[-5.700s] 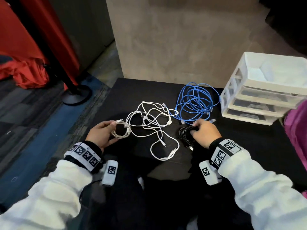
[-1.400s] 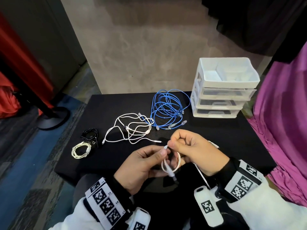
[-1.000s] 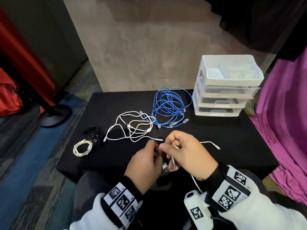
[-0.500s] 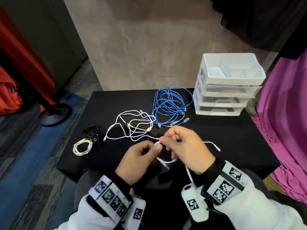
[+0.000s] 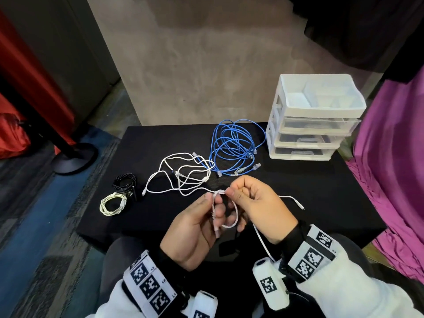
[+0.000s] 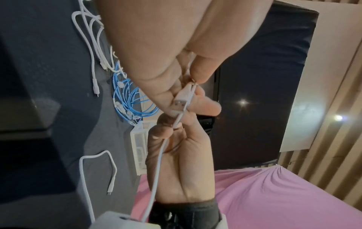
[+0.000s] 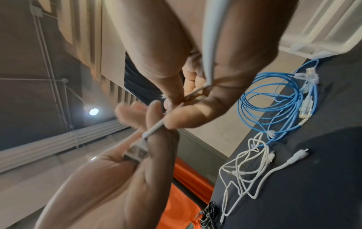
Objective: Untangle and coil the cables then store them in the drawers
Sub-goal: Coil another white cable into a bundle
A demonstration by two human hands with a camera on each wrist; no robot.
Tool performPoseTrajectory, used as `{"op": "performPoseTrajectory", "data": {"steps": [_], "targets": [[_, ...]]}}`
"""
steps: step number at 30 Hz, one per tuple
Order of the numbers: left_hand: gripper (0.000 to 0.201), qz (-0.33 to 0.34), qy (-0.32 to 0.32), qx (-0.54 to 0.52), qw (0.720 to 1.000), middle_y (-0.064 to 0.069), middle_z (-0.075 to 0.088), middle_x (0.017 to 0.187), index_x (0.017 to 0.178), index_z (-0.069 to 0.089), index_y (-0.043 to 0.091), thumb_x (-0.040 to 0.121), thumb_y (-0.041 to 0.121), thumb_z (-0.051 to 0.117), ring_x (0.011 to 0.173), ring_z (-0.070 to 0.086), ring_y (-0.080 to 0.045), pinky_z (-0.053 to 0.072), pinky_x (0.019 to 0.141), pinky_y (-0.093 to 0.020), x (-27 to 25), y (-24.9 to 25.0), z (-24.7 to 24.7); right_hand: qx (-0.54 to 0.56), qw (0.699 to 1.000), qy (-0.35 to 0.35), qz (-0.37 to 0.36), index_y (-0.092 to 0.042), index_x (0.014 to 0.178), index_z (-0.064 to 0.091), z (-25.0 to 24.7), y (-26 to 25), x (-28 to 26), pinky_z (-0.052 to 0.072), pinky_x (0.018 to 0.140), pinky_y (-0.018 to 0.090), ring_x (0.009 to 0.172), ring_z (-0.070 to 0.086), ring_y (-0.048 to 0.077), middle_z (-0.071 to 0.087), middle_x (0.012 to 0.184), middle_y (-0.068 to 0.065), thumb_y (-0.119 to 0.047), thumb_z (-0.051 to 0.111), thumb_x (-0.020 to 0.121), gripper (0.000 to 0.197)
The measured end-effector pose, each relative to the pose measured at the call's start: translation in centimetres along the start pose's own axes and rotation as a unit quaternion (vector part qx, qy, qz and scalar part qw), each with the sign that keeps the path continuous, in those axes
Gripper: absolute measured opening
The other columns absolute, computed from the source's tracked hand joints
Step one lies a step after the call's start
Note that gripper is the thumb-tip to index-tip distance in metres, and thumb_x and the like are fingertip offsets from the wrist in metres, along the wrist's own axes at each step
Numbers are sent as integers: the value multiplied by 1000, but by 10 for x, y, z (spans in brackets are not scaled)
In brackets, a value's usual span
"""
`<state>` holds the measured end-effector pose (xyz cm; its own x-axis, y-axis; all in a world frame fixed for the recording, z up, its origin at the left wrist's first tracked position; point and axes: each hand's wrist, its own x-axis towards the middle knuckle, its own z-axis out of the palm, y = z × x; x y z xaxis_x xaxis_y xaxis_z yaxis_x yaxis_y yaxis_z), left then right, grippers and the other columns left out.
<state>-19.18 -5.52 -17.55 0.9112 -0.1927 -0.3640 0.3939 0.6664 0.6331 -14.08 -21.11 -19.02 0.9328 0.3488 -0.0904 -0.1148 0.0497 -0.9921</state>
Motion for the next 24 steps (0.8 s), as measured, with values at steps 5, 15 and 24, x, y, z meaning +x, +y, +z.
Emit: {"op": "performPoseTrajectory", "data": {"steps": [5,15,24], "targets": [[18,-14,-10,-4,1000,3,45,72,90,52,15,103,24,44,47,34,-6,49,59,-22,-4,18,-6,-188,981,12,-54,-9,83,64,-18,-2,8,34,49,19,46,40,11,54,56,1,-23,69,97,21],[27,166,94,108,976,-20,66,132,88,51,9,110,16,36,118,68,-31,57,97,-38,16,21,-24,-439,878,-163,-97,-20,88,62,-2,18,-36,49,64,38,62,55,16,59,66,-1,-50,50,98,33],[44,141,-49,476,867,3,51,51,93,60,7,101,44,38,51,41,-16,35,61,-31,-1,0,-20,-390,902,-85,-164,-23,79,71,-29,-40,-2,50,66,34,63,58,12,66,69,-2,-36,72,92,18]]}}
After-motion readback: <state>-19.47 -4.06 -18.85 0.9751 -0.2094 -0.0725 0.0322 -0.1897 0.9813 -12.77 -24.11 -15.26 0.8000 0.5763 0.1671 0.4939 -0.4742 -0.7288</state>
